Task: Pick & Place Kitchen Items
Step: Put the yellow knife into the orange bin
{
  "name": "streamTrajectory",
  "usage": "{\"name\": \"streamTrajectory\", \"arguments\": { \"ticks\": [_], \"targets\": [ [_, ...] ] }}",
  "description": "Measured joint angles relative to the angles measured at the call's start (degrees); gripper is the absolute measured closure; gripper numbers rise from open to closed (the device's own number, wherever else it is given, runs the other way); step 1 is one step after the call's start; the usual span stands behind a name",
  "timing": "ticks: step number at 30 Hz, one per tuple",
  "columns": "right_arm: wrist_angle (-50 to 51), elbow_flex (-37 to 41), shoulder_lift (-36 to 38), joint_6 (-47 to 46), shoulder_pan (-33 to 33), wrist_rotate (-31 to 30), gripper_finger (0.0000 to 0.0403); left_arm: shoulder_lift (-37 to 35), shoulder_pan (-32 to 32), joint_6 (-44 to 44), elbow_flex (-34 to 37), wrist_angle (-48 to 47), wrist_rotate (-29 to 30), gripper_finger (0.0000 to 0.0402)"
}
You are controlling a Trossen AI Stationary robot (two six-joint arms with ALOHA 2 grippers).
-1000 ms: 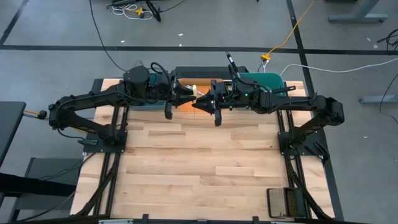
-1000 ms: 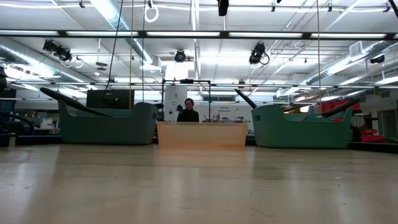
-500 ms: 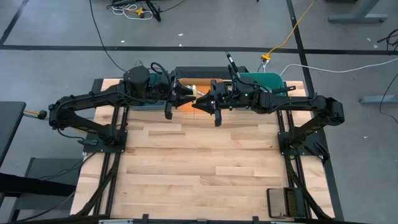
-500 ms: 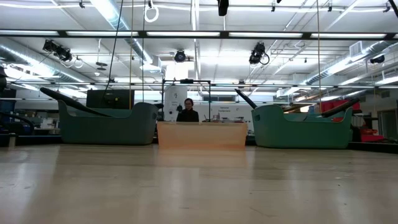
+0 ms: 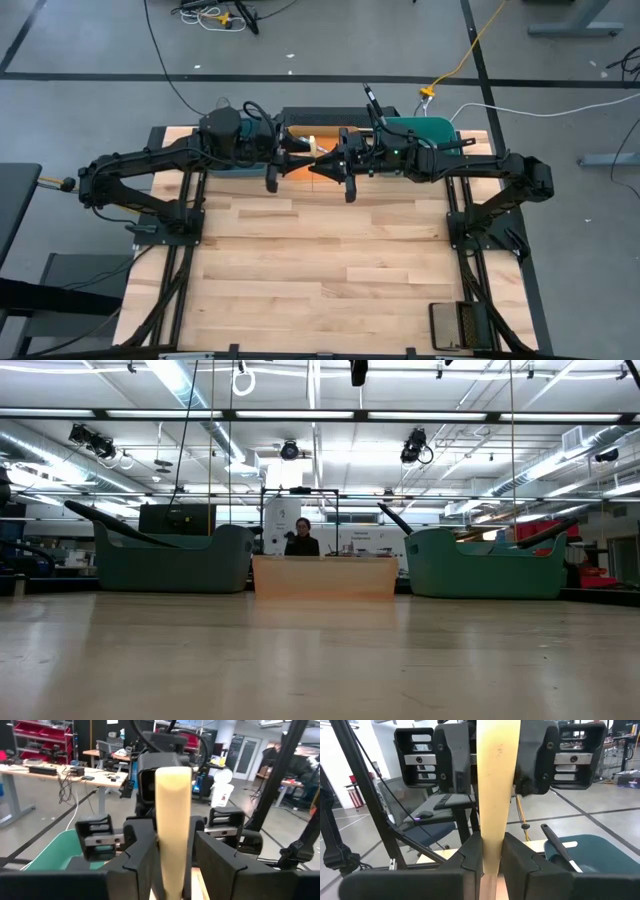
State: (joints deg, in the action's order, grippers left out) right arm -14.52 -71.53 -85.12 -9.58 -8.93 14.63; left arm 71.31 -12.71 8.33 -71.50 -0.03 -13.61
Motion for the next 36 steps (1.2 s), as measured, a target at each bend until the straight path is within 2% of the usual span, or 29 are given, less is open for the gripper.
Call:
{"name": "streamTrajectory", "arguments": {
  "ticks": [19, 36],
  "targets": [
    [0.0, 0.0, 0.11, 0.99, 0.0, 1.46, 0.0348, -1.53, -0.02, -0.07, 0.04, -2.36, 0.66, 0.0254],
    [2.26, -0.07, 5.24, 2.97, 0.0, 0.38, 0.0348, -3.71, -0.26, -0.3, 0.04, -3.79, 2.43, 0.0253]
  ]
}}
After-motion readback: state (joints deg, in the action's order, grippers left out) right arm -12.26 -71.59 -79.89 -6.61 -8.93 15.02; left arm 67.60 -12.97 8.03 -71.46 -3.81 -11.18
